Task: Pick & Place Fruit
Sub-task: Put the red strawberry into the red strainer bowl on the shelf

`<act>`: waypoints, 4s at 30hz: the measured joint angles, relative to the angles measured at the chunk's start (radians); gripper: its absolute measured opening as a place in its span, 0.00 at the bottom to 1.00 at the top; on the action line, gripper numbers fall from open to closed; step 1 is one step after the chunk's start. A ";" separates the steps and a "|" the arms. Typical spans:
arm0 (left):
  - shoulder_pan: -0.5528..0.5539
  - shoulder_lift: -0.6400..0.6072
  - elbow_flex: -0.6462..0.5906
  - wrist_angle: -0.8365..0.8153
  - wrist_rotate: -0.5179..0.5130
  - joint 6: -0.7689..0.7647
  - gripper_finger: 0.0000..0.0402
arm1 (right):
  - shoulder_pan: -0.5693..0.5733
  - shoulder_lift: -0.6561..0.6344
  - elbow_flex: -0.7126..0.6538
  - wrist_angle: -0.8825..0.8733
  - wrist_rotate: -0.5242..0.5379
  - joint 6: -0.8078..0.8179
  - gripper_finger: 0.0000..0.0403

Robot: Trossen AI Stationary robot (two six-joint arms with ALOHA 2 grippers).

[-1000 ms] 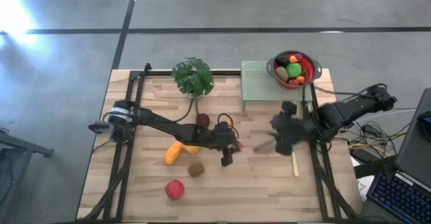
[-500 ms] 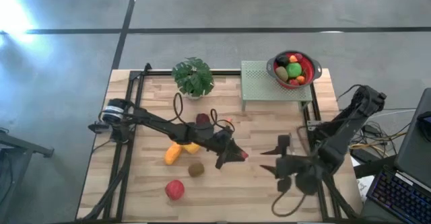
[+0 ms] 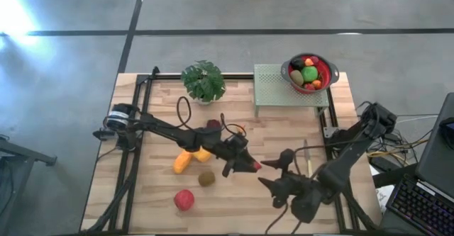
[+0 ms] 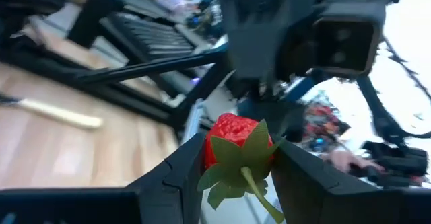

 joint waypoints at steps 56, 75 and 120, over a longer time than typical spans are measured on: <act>0.025 0.005 0.056 -0.092 0.097 0.207 0.68 | -0.080 -0.016 0.123 -0.248 -0.093 0.168 0.37; 0.024 0.004 0.059 -0.108 0.064 0.278 0.69 | -0.500 -0.357 0.229 -0.835 -0.155 0.479 0.36; 0.024 0.002 0.058 -0.234 0.057 0.279 0.69 | -1.643 -0.163 0.228 -0.841 -0.479 0.166 0.37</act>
